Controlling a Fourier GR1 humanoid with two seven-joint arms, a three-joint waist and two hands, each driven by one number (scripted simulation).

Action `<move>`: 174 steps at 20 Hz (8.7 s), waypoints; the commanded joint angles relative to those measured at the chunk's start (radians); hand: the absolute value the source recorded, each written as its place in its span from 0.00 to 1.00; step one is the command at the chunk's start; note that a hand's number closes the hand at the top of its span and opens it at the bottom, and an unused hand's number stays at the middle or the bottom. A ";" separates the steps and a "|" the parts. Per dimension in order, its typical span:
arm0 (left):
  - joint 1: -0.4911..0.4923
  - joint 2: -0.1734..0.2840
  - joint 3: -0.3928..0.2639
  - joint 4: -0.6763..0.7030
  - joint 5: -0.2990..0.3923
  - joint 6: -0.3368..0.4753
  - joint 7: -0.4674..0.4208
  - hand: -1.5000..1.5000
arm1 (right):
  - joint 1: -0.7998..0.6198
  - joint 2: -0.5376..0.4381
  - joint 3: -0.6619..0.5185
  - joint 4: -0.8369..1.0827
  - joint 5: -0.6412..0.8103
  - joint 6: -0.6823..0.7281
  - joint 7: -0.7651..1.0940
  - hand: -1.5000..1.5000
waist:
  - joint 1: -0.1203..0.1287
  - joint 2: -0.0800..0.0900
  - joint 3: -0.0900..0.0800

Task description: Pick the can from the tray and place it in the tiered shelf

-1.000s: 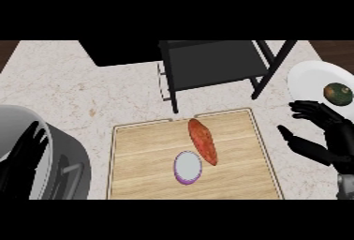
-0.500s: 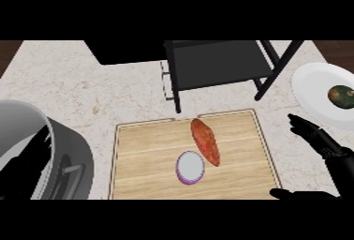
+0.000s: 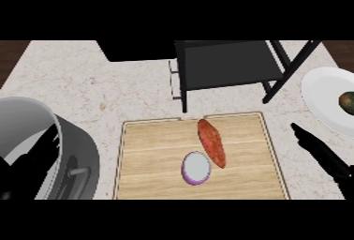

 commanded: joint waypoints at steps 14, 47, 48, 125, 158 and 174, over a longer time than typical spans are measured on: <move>-0.131 -0.054 -0.128 0.106 -0.058 0.046 -0.011 0.50 | -0.363 0.105 0.288 0.107 0.280 0.008 0.603 0.00 | 0.045 0.028 -0.038; -0.068 0.131 -0.170 -0.001 0.109 0.133 -0.037 0.50 | -0.374 0.453 0.449 0.496 0.723 0.044 0.617 0.00 | -0.005 0.022 -0.035; -0.058 0.132 -0.170 0.018 0.109 0.127 -0.062 0.50 | -0.408 0.467 0.413 0.519 0.716 0.053 0.606 0.00 | 0.005 0.024 -0.036; -0.192 0.253 -0.459 0.073 0.378 0.260 -0.301 0.50 | -1.383 0.369 -0.353 0.848 0.521 0.546 0.200 1.00 | 0.023 0.030 -0.033; -0.249 0.254 -0.524 0.132 0.439 0.261 -0.347 0.50 | -1.467 0.355 -0.424 1.340 0.618 0.232 -0.183 1.00 | 0.035 0.027 -0.032; -0.280 0.240 -0.544 0.141 0.449 0.286 -0.347 0.50 | -1.568 0.376 -0.705 1.393 0.411 0.019 -0.138 0.00 | 0.024 0.026 -0.032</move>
